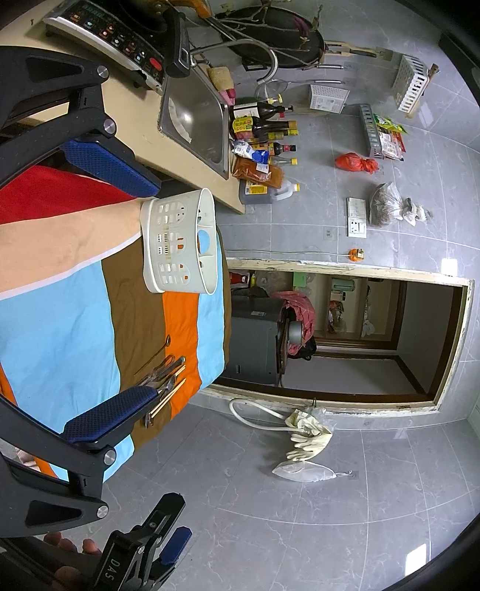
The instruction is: Organize utensils
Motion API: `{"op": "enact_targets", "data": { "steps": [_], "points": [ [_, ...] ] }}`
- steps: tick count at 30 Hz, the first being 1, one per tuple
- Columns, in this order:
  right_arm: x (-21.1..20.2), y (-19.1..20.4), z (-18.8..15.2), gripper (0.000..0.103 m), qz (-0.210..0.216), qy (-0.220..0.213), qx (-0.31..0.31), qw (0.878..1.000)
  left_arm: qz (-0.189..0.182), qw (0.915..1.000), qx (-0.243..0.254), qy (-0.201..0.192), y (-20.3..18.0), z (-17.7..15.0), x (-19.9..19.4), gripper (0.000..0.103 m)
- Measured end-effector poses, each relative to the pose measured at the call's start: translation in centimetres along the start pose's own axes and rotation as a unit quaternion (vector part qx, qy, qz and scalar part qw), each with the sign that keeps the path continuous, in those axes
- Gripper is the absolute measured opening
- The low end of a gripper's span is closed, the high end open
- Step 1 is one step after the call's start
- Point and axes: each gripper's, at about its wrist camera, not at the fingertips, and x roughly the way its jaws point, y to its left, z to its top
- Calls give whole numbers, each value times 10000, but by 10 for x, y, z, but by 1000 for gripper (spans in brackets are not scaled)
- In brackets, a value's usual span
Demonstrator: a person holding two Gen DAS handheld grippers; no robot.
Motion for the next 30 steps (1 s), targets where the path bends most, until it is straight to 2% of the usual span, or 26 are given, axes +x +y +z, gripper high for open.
{"op": "enact_targets", "data": {
  "steps": [26,30],
  "points": [
    [1,1,-1,102,7,30,2,10000,-2,10000,-10,20,0,1,0,103],
    [-1,15,0,102,18,35,-7,10000,-7,10000,-7,21,1,1,2,103]
  ]
}}
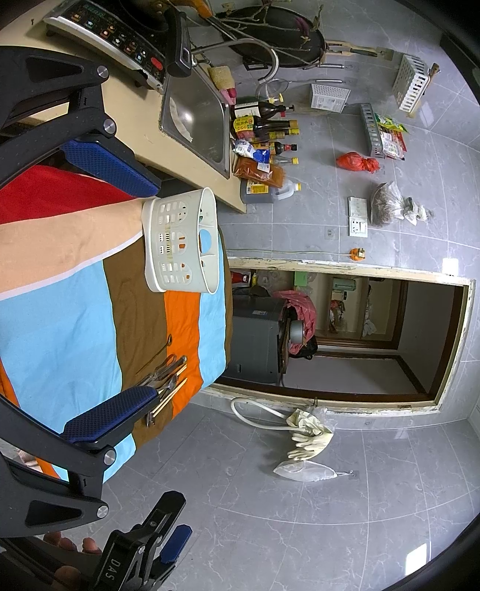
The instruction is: Organize utensils
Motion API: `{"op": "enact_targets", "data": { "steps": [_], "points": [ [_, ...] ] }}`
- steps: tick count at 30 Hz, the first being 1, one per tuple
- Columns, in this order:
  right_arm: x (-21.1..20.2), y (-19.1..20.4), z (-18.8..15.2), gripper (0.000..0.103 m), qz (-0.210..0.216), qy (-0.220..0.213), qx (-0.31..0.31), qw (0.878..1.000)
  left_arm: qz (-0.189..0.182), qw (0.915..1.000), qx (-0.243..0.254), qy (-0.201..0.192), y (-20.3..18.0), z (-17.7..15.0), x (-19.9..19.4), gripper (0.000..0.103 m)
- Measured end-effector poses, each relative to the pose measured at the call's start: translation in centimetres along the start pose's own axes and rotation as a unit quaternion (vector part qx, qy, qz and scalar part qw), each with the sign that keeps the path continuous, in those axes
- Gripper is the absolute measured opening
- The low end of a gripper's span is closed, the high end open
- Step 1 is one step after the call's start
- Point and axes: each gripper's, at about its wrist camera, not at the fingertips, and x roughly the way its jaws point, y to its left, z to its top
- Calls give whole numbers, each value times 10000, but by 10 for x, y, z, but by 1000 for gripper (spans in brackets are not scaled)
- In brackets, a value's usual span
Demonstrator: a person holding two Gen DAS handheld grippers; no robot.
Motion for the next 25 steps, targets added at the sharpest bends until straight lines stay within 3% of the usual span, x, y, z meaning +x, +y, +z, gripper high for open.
{"op": "enact_targets", "data": {
  "steps": [25],
  "points": [
    [3,15,-5,102,70,-44,22,10000,-22,10000,16,-22,-1,-1,1,103]
  ]
}}
